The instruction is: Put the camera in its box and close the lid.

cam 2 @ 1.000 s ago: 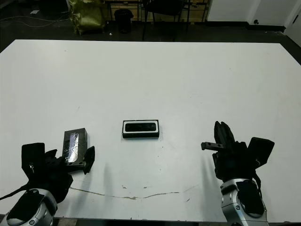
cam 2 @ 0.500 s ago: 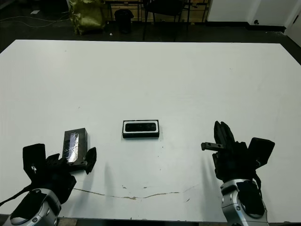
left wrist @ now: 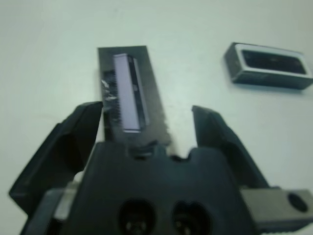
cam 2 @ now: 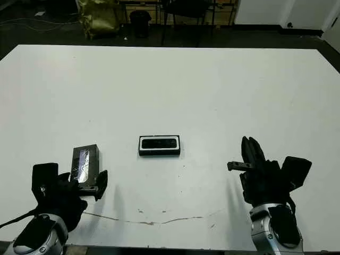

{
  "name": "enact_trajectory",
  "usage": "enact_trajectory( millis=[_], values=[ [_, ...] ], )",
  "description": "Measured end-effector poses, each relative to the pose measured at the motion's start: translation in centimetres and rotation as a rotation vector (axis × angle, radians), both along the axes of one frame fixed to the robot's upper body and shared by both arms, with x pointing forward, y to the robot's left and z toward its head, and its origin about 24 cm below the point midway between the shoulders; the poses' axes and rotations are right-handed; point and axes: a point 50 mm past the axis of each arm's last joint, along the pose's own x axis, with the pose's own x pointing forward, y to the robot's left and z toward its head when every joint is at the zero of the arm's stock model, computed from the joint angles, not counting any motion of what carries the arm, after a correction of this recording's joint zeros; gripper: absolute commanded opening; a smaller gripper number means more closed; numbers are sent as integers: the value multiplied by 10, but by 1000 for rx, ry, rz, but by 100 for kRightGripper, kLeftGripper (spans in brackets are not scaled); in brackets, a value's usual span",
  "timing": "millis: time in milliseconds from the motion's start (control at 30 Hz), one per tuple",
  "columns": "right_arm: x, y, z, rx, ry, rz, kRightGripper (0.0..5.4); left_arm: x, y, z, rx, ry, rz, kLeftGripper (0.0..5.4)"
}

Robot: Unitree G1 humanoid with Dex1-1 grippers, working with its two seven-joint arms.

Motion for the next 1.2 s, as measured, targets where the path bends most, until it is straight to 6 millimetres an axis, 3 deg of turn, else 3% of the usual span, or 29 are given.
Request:
enact_trajectory(
  millis=[67,133,267,467,567,633,833,1133,1200],
  values=[
    [0,0,0,11,0,1,0,0,1,-1,18,6,-10,535],
    [0,0,0,15,0,2,0,-1,1,-2,37,24,-11,530],
    [0,1,1,10,-2,2,0,0,2,-4,11,18,-23,443],
    [-1,1,2,12,4,1,0,0,3,-8,-45,5,-53,474],
    [-1,1,3,12,3,-2,0,1,4,-8,-49,7,-33,414],
    [-2,2,3,12,2,-3,0,2,3,-9,-88,14,10,407],
    [-2,1,4,10,0,-10,0,-1,4,-15,-140,60,33,534],
    [-5,7,11,26,4,-23,0,5,12,-21,-174,102,66,537],
    [-5,7,12,25,7,-26,0,8,16,-24,-197,84,59,516]
  ],
)
